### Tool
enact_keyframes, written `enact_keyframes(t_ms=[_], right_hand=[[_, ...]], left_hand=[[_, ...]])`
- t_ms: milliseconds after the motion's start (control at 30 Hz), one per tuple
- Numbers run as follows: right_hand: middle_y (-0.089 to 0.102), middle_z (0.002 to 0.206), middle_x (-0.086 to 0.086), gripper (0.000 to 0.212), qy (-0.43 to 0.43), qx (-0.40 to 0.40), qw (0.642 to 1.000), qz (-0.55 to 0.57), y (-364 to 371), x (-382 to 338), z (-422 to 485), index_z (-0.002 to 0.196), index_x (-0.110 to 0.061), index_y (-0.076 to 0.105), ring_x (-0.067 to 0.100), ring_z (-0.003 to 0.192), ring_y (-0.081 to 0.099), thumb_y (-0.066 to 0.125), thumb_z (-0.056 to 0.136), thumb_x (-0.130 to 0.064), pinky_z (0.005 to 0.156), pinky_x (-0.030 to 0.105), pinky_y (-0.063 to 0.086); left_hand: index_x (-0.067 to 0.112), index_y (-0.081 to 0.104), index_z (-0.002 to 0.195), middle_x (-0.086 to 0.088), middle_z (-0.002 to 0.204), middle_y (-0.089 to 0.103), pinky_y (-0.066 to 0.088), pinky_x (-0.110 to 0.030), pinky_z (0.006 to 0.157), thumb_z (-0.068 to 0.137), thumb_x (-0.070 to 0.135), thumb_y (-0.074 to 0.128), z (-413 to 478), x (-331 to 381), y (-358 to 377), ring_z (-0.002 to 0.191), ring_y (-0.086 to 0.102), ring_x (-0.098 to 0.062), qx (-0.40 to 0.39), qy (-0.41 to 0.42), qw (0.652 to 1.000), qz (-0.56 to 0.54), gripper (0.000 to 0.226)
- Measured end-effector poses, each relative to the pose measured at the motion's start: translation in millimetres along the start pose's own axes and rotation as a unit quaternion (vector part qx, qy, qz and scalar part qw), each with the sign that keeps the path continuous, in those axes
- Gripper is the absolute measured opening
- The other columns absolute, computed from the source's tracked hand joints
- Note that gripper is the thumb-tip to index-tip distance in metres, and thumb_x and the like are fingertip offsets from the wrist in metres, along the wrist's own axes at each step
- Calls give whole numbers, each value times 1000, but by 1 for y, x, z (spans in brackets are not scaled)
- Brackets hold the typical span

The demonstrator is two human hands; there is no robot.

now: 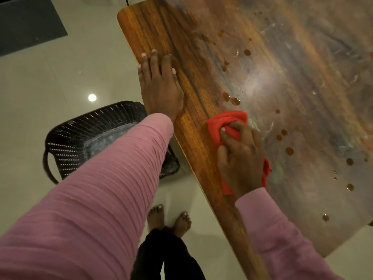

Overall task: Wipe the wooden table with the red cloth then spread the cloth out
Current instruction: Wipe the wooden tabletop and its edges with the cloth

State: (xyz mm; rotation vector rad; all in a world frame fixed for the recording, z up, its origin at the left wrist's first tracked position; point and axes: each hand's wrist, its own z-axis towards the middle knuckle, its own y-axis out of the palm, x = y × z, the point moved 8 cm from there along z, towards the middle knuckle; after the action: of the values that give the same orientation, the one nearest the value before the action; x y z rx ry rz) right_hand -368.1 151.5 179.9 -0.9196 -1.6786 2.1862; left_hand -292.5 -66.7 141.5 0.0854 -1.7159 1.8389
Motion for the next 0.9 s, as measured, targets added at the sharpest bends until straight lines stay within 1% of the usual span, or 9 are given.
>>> enact_keyframes(t_ms=[133, 267, 333, 467, 567, 633, 700, 833, 900], right_hand=[[62, 122, 12, 33, -4, 14, 1000, -11, 1, -5, -4, 107, -9, 73, 35, 112, 51, 56, 79, -12, 100, 37, 37], [62, 121, 12, 33, 5, 16, 1000, -15, -2, -3, -3, 106, -9, 73, 36, 111, 52, 54, 79, -11, 100, 36, 37], [62, 121, 11, 34, -3, 12, 1000, -12, -3, -7, -5, 106, -10, 73, 36, 110, 52, 53, 79, -12, 99, 37, 37], [62, 120, 8, 34, -92, -29, 995, 12, 3, -28, -36, 103, -14, 74, 33, 105, 53, 52, 77, -15, 95, 37, 38], [61, 122, 8, 33, -151, -66, 986, 23, 7, -39, -72, 104, -14, 73, 34, 103, 54, 53, 77, -19, 88, 44, 43], [62, 122, 9, 32, -172, -76, 982, 11, 6, -33, -80, 105, -13, 72, 34, 102, 54, 54, 79, -19, 86, 45, 44], [62, 120, 7, 32, -140, -60, 988, -3, -1, -15, -69, 105, -14, 73, 33, 102, 54, 53, 80, -21, 89, 43, 43], [63, 118, 10, 35, -23, -4, 1000, -10, -16, 5, -47, 101, -11, 75, 36, 104, 54, 50, 77, -19, 95, 37, 40], [64, 117, 8, 35, -15, -1, 1000, 5, -13, -7, -57, 99, -12, 76, 34, 104, 53, 51, 75, -18, 95, 36, 38]], left_hand=[[18, 39, 141, -10, 156, 25, 9, -44, 119, 101, 23, 27, -24, 2, -8, 146, 12, -31, 3, 0, 1000, -17, 43], [17, 41, 139, -12, 158, 20, 9, -44, 118, 100, 20, 31, -75, 1, -8, 145, 13, -33, -16, -51, 994, -91, 40], [18, 40, 140, -12, 159, 16, 8, -45, 118, 101, 20, 32, -80, -3, -5, 145, 11, -33, -22, -70, 990, -117, 40], [18, 39, 142, -14, 159, 15, 9, -47, 118, 99, 18, 35, -75, -2, -4, 146, 11, -34, -15, -56, 991, -121, 43], [18, 40, 141, -15, 158, 17, 11, -47, 118, 98, 15, 36, -78, -3, -5, 145, 13, -34, -2, -63, 991, -118, 44], [19, 40, 142, -14, 158, 18, 11, -48, 118, 98, 15, 36, -78, -4, -5, 145, 14, -34, 2, -63, 992, -110, 43], [19, 40, 141, -14, 157, 20, 12, -49, 118, 99, 16, 35, -78, -4, -5, 145, 15, -35, 4, -60, 993, -99, 43], [20, 41, 140, -13, 157, 23, 12, -48, 117, 99, 17, 33, -79, -4, -5, 144, 18, -34, 10, -57, 994, -93, 42], [20, 41, 140, -13, 156, 24, 13, -48, 117, 99, 17, 32, -79, -5, -4, 144, 19, -34, 12, -60, 994, -93, 42]])
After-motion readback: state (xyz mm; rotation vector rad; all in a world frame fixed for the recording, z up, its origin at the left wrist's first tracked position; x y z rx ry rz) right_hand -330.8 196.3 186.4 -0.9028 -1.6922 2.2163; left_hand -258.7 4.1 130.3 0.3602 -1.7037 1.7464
